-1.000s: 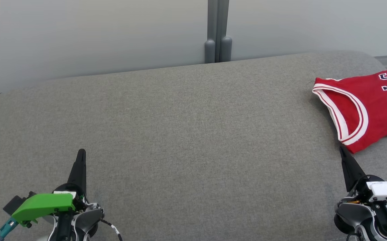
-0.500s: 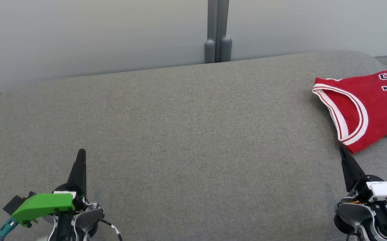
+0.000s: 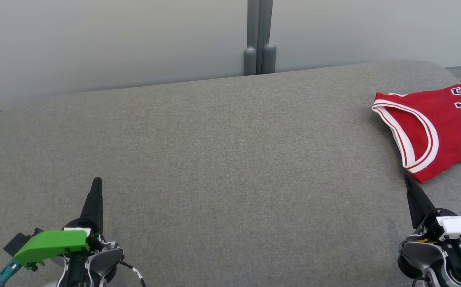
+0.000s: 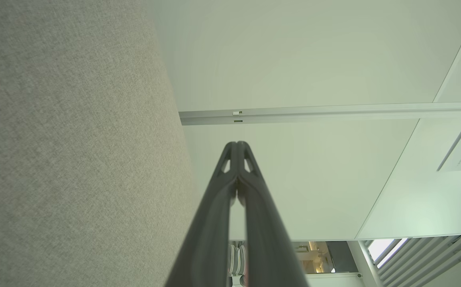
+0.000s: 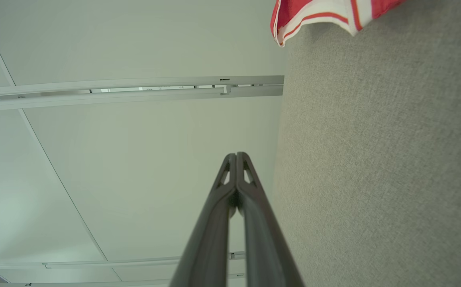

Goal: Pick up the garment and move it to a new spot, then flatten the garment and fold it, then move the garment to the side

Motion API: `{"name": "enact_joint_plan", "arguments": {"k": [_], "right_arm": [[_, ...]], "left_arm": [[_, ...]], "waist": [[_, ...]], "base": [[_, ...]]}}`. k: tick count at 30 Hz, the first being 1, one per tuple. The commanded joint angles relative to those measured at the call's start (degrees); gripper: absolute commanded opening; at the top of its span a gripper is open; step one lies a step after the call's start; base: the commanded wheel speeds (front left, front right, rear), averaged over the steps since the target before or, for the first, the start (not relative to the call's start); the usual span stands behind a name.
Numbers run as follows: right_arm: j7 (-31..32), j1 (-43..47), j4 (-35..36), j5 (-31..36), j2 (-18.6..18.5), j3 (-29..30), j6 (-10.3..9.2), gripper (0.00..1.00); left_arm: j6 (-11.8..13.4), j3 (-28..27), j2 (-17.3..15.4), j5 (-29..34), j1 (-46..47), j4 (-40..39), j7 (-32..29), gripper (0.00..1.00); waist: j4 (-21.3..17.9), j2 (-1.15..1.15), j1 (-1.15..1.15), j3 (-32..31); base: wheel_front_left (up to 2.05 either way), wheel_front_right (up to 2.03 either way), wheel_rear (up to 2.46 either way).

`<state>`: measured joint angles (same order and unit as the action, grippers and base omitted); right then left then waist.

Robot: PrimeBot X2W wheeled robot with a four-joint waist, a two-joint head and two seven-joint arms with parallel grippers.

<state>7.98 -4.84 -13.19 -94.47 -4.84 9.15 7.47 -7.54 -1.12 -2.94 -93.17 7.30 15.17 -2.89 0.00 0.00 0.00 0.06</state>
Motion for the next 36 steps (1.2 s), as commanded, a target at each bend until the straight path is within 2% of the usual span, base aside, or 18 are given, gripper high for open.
{"name": "enact_joint_plan", "arguments": {"k": [1, 36], "right_arm": [[0.2, -0.4, -0.1, 0.4, -0.1, 0.2, 0.04, 0.00], [0.6, -0.4, -0.2, 0.7, 0.2, 0.6, 0.04, 0.00]], "left_arm": [[-0.1, -0.1, 0.0, 0.2, 0.6, 0.0, 0.0, 0.00], [-0.1, -0.2, 0.0, 0.3, 0.6, 0.0, -0.1, 0.00]], "waist": [[0.0, 0.00, 0.00, 0.0], [0.0, 0.00, 0.00, 0.0]], "base": [[0.00, 0.00, 0.00], [0.00, 0.00, 0.00]]}}
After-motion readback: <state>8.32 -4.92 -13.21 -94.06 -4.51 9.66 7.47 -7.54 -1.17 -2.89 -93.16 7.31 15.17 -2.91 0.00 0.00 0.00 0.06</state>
